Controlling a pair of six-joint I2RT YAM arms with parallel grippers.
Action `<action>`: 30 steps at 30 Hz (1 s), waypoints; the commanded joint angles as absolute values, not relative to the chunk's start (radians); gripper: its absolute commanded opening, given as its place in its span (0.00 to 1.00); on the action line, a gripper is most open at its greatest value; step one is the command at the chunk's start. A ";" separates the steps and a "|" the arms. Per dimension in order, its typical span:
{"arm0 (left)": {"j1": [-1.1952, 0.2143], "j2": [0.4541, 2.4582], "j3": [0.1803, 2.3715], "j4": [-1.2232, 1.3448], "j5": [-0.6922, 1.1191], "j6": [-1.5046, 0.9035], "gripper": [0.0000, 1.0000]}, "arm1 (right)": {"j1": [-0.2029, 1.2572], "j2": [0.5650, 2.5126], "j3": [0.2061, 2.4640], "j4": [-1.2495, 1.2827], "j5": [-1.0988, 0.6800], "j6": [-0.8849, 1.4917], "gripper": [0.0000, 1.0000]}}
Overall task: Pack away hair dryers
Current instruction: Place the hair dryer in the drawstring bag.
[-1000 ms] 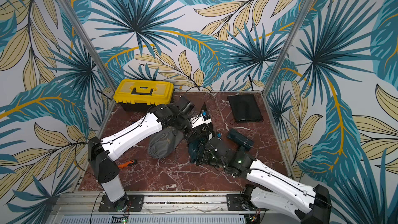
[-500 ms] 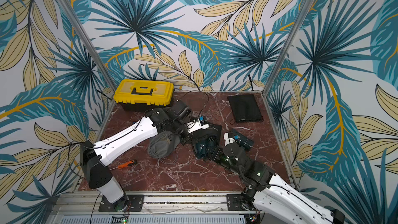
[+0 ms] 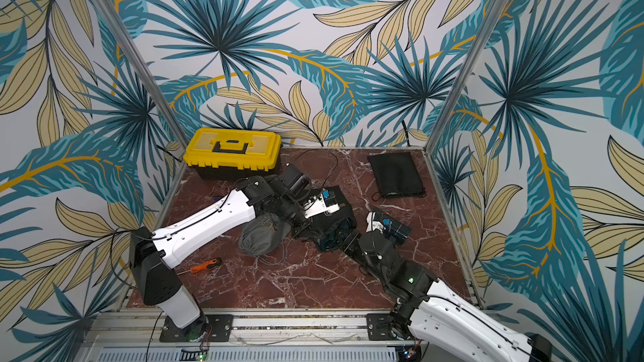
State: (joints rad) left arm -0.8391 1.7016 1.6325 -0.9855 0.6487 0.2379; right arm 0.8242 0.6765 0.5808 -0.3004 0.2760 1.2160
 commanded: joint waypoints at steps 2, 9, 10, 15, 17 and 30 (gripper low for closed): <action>-0.845 1.687 1.651 -1.008 0.700 0.233 0.00 | 0.819 0.665 0.611 -0.115 0.367 1.237 0.00; -0.847 1.678 1.638 -1.008 0.788 0.238 0.00 | 0.817 0.661 0.594 -0.064 0.433 1.278 0.00; -0.847 1.675 1.650 -1.009 0.805 0.238 0.00 | 0.818 0.684 0.600 -0.050 0.420 1.274 0.00; -0.843 1.701 1.798 -1.085 0.798 0.275 0.00 | 0.818 0.795 0.684 -0.101 0.342 1.230 0.00; -0.835 1.716 1.859 -1.114 0.791 0.276 0.00 | 0.816 0.824 0.728 -0.150 0.325 1.205 0.00; -0.683 1.758 2.029 -1.127 0.785 0.221 0.00 | 0.817 0.914 0.948 -0.385 0.185 1.042 0.62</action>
State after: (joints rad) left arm -0.7170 1.7401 1.9564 -1.1099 0.7616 0.2398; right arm 0.8185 0.9024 0.8948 -0.3153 0.2447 1.1168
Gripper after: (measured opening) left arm 0.057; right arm 0.604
